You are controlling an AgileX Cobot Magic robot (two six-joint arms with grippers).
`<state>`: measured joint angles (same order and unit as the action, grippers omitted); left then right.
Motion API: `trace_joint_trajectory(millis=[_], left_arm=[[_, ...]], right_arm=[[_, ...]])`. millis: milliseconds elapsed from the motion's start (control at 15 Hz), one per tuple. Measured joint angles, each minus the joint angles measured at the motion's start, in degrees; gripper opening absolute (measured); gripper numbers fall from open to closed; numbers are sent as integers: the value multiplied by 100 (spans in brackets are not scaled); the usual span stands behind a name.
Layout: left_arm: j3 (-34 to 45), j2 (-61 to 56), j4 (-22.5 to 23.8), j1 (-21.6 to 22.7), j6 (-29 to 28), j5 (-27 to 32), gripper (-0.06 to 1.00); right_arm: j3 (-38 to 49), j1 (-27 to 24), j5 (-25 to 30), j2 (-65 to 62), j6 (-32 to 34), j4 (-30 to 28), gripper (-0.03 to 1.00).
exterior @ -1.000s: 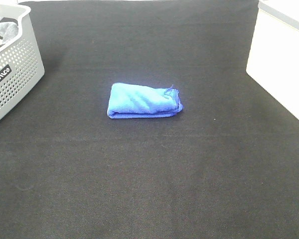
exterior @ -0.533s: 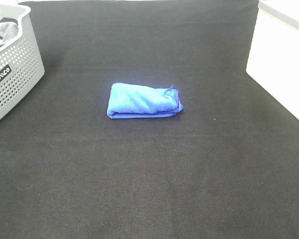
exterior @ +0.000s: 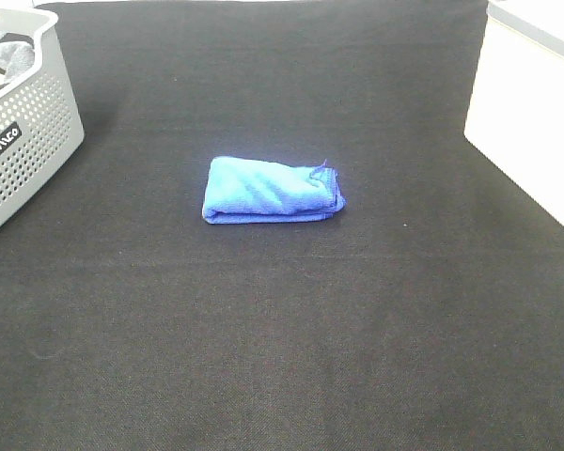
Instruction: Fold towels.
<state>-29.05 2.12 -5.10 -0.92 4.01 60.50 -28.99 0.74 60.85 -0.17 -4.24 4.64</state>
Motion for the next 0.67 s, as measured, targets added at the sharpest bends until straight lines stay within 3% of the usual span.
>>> trace_joint_trajectory(millis=[667], left_arm=[[0, -229, 0, 0, 0, 0, 72]], right_arm=[[0, 0, 0, 0, 0, 6, 76]])
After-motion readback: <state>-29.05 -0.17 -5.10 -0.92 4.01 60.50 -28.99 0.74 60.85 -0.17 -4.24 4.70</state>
